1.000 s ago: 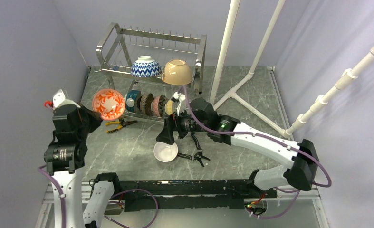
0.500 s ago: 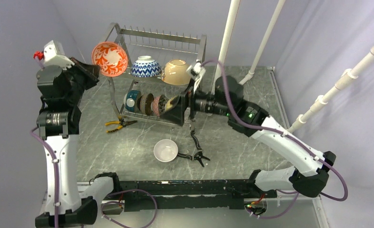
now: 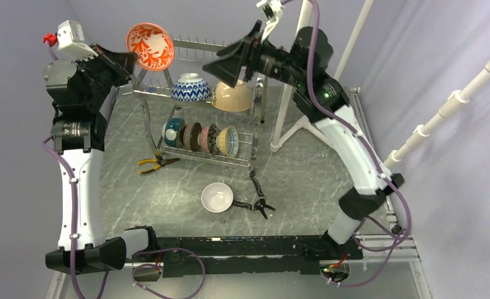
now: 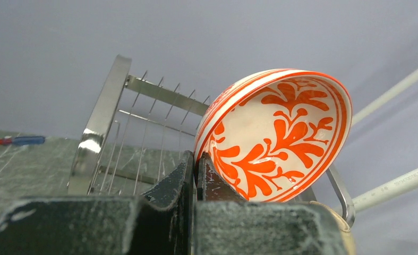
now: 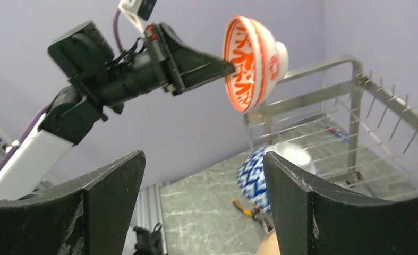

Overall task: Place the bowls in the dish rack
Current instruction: Turn the bowl upside down on the dish rack.

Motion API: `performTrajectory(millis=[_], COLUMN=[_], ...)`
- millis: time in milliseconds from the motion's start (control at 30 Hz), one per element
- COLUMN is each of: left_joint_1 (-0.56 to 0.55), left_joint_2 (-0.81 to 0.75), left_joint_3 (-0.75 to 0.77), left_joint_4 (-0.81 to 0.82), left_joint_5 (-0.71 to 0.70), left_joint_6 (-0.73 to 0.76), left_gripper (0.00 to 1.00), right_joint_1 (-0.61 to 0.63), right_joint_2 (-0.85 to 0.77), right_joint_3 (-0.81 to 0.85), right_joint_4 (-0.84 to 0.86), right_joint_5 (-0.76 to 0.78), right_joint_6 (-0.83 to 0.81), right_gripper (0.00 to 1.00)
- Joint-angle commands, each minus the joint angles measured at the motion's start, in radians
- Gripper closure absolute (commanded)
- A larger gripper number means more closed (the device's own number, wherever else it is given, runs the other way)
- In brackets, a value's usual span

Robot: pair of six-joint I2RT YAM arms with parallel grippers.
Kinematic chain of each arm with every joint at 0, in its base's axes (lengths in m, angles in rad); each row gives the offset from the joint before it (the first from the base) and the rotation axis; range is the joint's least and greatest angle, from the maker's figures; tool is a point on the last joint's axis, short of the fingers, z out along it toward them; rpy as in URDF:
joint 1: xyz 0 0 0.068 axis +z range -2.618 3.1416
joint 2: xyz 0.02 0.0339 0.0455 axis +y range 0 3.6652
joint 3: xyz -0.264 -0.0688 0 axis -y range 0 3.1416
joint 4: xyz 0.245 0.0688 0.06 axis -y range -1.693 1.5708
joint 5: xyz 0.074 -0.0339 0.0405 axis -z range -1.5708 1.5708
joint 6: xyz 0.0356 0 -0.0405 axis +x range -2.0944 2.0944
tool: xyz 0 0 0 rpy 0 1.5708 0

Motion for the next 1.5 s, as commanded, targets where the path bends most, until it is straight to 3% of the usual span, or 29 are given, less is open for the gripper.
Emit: performTrajectory(millis=[0,100,400,567,967,1267,1467], left_joint_1=[0.001,0.002,0.001,0.002,0.001,-0.021,-0.105], left_joint_2=[0.04,0.06,0.07,0.064,0.12,0.102,0.067], left_joint_3=[0.056,0.039,-0.052,-0.121,-0.128,-0.199,-0.26], left_joint_4=[0.177,0.206,0.344,0.419,0.476,0.562,0.549], left_joint_5=[0.098,0.125,0.191,0.123,0.012,0.074,0.01], left_joint_6=[-0.027,-0.012,0.082,0.208,0.46,0.756,0.978], left_gripper=[0.97,0.97,0.97,0.97,0.97,0.97,0.97], right_joint_1=[-0.05,-0.069,-0.093,-0.093,-0.093,-0.092,-0.093], right_joint_2=[0.19,0.3,0.472,0.513,0.492,0.467,0.392], right_joint_3=[0.214,0.309,0.381,0.373,0.302,0.277,0.15], right_joint_4=[-0.02,-0.002,0.222,0.304,0.374,0.333,0.34], right_joint_5=[-0.061,-0.073,-0.179,-0.211,-0.206,-0.191,-0.191], right_joint_6=[0.046,0.078,0.244,0.292,0.256,0.215,0.198], right_gripper=[0.16,0.16,0.18,0.19,0.18,0.18,0.21])
